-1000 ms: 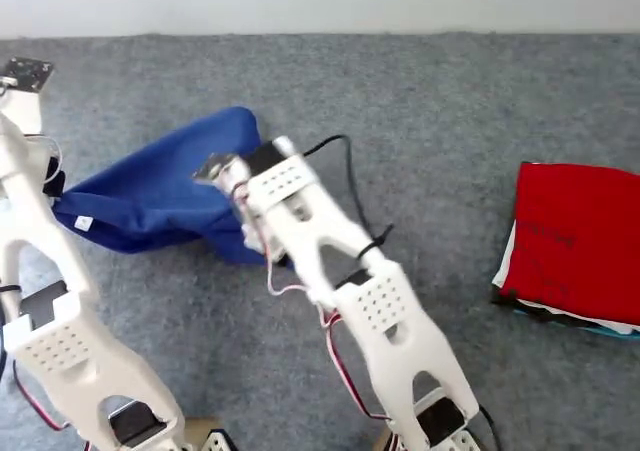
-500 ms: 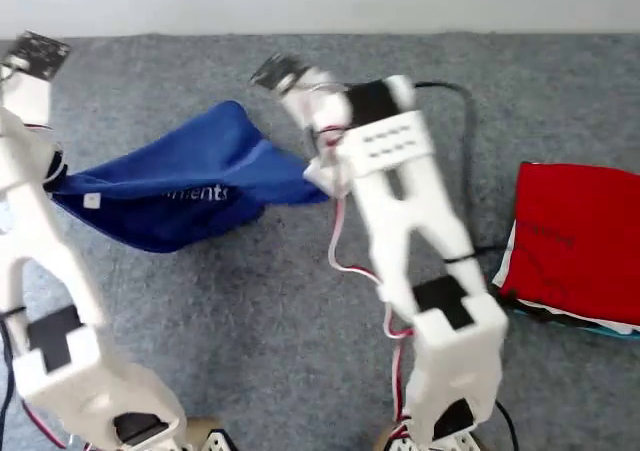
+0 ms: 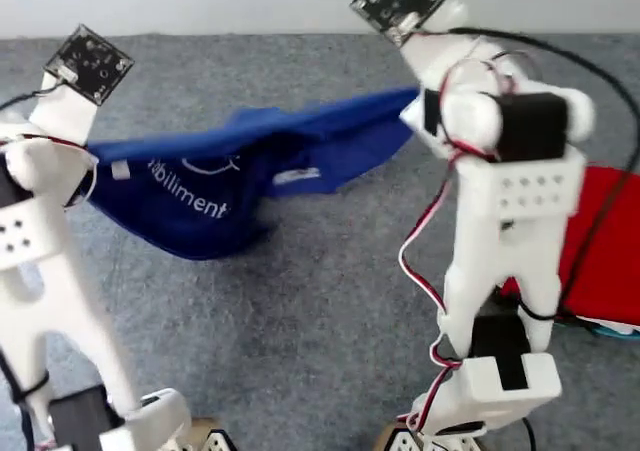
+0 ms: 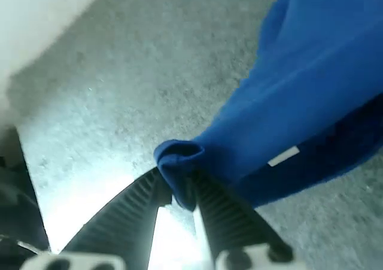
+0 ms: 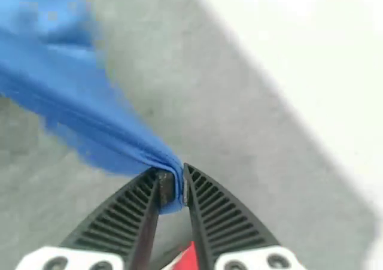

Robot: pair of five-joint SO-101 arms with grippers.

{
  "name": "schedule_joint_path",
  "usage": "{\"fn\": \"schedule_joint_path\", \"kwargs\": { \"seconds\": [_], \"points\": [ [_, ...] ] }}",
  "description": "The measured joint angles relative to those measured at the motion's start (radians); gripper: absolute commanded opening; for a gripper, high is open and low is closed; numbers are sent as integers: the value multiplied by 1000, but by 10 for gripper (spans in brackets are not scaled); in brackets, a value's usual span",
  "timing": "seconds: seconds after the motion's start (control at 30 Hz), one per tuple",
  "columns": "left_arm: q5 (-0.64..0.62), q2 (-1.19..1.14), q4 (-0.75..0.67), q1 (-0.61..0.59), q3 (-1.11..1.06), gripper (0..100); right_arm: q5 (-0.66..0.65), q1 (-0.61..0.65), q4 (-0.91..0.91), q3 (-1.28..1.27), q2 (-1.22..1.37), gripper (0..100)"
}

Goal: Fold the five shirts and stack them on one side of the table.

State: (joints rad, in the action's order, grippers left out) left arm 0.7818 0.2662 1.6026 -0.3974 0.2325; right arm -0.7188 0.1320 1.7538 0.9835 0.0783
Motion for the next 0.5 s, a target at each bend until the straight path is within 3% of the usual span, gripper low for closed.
{"fn": "schedule_joint_path", "kwargs": {
  "seconds": [0.5],
  "points": [
    [-158, 304, -423, 57, 0, 15, -270, -31, -264, 488, -9, 9]
  ]
}}
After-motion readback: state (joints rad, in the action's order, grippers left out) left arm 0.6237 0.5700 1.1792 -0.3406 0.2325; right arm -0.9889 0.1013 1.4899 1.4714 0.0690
